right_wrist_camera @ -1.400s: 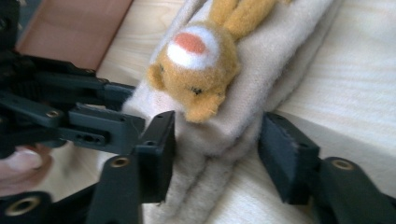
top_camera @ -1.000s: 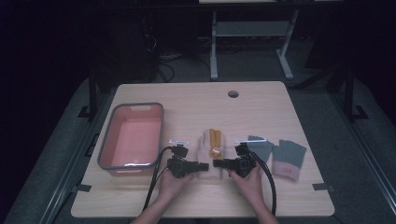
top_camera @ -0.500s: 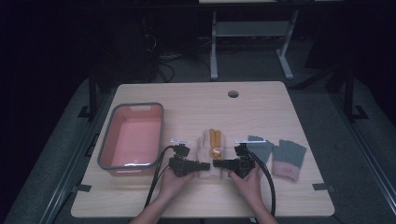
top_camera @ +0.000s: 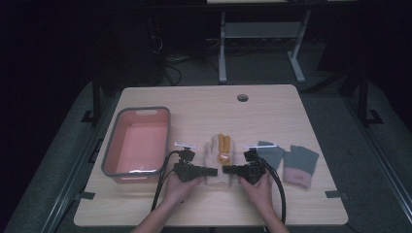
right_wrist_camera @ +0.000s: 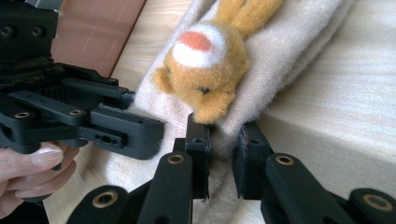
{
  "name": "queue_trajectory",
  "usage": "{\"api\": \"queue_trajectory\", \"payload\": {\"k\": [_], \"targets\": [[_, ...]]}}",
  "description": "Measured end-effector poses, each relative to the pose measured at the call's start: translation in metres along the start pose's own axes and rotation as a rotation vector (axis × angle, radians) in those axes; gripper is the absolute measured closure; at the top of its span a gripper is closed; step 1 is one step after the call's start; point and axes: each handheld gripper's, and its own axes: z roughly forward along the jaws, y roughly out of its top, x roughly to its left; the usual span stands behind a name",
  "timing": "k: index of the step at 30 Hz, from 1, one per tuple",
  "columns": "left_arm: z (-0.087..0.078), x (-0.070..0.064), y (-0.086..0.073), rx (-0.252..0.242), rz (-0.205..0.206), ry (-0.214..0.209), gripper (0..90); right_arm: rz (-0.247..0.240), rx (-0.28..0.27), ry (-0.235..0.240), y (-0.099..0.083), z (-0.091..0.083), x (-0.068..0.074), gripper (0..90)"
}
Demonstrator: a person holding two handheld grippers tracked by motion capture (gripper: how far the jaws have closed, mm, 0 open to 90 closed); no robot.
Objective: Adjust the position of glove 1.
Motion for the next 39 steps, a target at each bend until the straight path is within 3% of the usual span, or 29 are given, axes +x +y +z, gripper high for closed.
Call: {"api": "queue_trajectory", "payload": {"k": [3,5,7,9,11,12,13,14,16,18,24,28,29,39], "targets": [[-0.0028,0.0038,0.0007,0.006,-0.019,-0.019,55.1,0.002,-0.001,0.000,0.0003,-0.0001,-0.0004,78.6],[-0.0036,0.0055,0.0010,0.003,-0.019,-0.020,54.9,0.004,0.000,0.000,0.0004,-0.0002,-0.0008,78.6],[-0.0057,0.0068,0.0005,0.000,-0.040,-0.020,56.3,0.006,0.000,0.001,0.0003,-0.0004,-0.0009,78.6],[-0.0065,0.0076,-0.0006,-0.001,-0.036,-0.022,66.3,0.003,-0.005,-0.003,0.0001,-0.0002,-0.0006,78.4],[-0.0060,0.0069,-0.0009,-0.004,-0.017,-0.010,69.6,0.000,-0.010,-0.022,-0.0007,-0.0005,0.0016,70.3],[-0.0060,0.0069,-0.0009,-0.004,-0.017,-0.010,70.3,0.000,-0.010,-0.022,-0.0007,-0.0005,0.0016,70.3],[-0.0059,0.0079,-0.0012,-0.004,-0.013,-0.013,70.6,0.000,-0.007,-0.049,-0.0003,-0.0014,0.0028,60.8],[-0.0059,0.0079,-0.0012,-0.004,-0.013,-0.013,70.8,0.007,-0.002,-0.056,0.0003,-0.0020,0.0027,57.3],[-0.0058,0.0079,-0.0015,-0.006,-0.011,-0.013,70.9,0.022,-0.004,-0.047,0.0004,-0.0020,0.0000,56.5],[-0.0051,0.0074,-0.0016,-0.006,-0.010,-0.008,70.9,0.051,-0.005,-0.027,0.0003,-0.0009,-0.0012,58.7],[-0.0035,0.0072,-0.0018,-0.010,-0.016,-0.005,70.8,0.060,-0.003,-0.014,-0.0006,0.0047,0.0010,70.6],[-0.0032,0.0052,-0.0019,-0.011,-0.023,-0.006,71.2,0.036,0.005,0.003,0.0013,0.0026,0.0010,77.3],[-0.0037,0.0037,-0.0020,-0.016,-0.009,0.000,71.4,-0.001,0.009,-0.002,0.0022,0.0018,0.0032,78.1],[-0.0079,-0.0012,-0.0011,-0.034,0.006,-0.008,72.5,-0.026,0.010,0.011,0.0047,-0.0050,0.0077,79.3]]}}
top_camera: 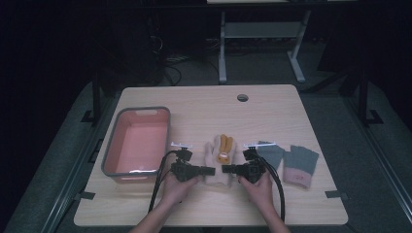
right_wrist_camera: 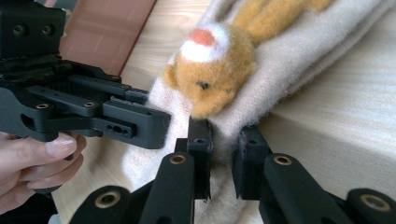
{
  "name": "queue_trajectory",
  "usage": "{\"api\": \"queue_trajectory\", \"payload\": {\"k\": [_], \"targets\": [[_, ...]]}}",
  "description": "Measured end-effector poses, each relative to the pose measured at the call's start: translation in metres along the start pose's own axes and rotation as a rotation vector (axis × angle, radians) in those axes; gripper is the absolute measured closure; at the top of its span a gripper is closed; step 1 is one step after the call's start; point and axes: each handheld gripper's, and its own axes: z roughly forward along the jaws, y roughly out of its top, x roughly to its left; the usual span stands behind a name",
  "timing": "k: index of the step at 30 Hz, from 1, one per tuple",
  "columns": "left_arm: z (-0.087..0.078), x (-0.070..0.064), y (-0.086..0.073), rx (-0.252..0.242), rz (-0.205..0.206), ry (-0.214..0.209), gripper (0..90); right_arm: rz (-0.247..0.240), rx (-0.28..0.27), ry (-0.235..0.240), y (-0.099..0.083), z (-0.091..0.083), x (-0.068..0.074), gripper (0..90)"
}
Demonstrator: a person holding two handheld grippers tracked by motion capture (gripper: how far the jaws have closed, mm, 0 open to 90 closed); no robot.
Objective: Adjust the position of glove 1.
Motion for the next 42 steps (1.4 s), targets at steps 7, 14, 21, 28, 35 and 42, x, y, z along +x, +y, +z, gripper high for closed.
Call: {"api": "queue_trajectory", "payload": {"k": [7,14,21,28,35,42], "targets": [[-0.010,-0.008,0.003,-0.020,0.033,-0.009,72.8,-0.024,-0.005,0.010,0.003,-0.006,0.007,79.3],[-0.020,-0.012,0.007,-0.029,0.040,-0.020,72.7,-0.035,-0.003,0.022,0.007,-0.009,0.015,79.3],[-0.031,-0.018,0.010,-0.049,0.052,-0.030,72.8,-0.055,-0.007,0.029,0.011,-0.011,0.025,79.3],[-0.044,-0.025,0.019,-0.085,0.069,-0.036,73.0,-0.075,-0.029,0.043,0.020,-0.018,0.036,79.4],[-0.057,-0.029,0.024,-0.099,0.083,-0.038,73.0,-0.097,-0.037,0.052,0.029,-0.022,0.047,79.4],[-0.071,-0.033,0.031,-0.126,0.097,-0.031,73.0,-0.118,-0.042,0.050,0.039,-0.024,0.061,79.4]]}}
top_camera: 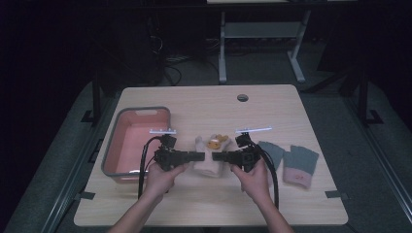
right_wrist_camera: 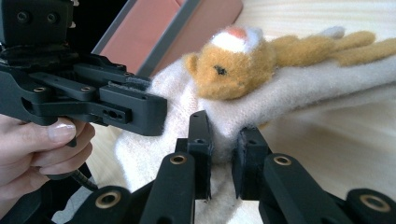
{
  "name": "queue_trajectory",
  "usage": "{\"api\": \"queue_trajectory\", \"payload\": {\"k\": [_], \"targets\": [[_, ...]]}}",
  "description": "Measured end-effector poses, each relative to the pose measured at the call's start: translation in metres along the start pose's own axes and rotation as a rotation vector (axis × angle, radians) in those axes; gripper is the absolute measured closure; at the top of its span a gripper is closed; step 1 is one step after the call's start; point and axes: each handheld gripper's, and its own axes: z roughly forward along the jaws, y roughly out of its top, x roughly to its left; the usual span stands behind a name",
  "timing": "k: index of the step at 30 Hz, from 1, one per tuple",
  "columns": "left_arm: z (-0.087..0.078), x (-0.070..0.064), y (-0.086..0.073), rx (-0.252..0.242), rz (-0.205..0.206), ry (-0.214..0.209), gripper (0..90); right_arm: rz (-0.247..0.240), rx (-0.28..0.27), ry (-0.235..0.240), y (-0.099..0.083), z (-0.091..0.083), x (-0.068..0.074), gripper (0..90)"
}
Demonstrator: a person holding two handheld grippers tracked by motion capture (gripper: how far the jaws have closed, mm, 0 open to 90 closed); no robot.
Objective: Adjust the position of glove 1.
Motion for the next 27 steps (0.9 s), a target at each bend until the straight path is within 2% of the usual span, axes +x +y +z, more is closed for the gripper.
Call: {"api": "queue_trajectory", "payload": {"k": [11,17,27], "targets": [[-0.020,0.001,0.014,-0.035,0.014,0.004,73.1,-0.039,0.011,0.008,0.024,0.004,0.017,79.4],[-0.028,0.002,0.022,-0.048,0.017,0.010,73.1,-0.037,0.010,0.016,0.035,0.006,0.021,79.5],[-0.048,0.001,0.035,-0.075,0.025,0.026,73.2,-0.067,0.007,0.035,0.054,0.011,0.034,79.4]]}}
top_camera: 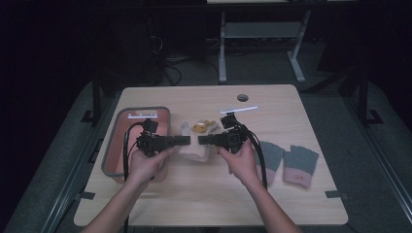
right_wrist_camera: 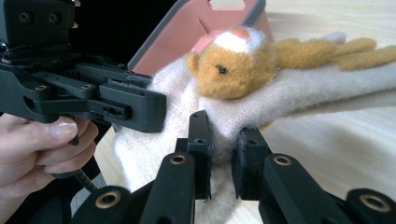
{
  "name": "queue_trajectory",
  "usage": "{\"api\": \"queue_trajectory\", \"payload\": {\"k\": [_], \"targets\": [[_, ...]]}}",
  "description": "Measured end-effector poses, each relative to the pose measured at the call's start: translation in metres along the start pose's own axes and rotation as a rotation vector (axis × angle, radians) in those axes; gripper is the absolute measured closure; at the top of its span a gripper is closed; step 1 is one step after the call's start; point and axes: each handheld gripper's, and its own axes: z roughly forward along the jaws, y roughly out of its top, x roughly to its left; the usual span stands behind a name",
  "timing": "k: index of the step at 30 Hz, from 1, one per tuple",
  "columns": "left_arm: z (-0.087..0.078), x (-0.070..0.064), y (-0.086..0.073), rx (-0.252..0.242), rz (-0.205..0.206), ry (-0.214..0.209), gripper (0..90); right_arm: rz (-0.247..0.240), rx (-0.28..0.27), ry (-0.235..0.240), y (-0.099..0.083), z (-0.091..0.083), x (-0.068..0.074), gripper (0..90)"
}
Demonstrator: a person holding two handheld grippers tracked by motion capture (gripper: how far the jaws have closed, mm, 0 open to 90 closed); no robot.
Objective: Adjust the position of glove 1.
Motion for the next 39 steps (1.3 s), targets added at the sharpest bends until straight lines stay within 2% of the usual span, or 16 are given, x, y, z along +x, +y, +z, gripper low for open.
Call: {"api": "queue_trajectory", "payload": {"k": [3,14,18,26,33,35,39], "targets": [[-0.010,0.000,0.005,-0.027,-0.004,0.006,73.2,-0.020,-0.001,0.009,0.010,0.003,0.007,79.4],[-0.031,0.006,0.014,-0.046,-0.012,0.031,73.3,-0.040,0.003,0.035,0.030,0.018,0.019,79.4],[-0.039,0.007,0.018,-0.060,-0.007,0.037,73.3,-0.036,0.003,0.043,0.036,0.021,0.024,79.4],[-0.058,0.007,0.026,-0.078,0.005,0.058,73.3,-0.063,0.007,0.065,0.050,0.029,0.037,79.4],[-0.070,0.011,0.027,-0.098,-0.007,0.069,73.3,-0.079,0.014,0.071,0.058,0.036,0.046,79.4],[-0.075,0.014,0.027,-0.102,-0.001,0.075,73.3,-0.087,0.013,0.073,0.060,0.040,0.048,79.4],[-0.086,0.018,0.024,-0.120,-0.016,0.090,73.3,-0.096,0.027,0.087,0.066,0.051,0.055,79.4]]}}
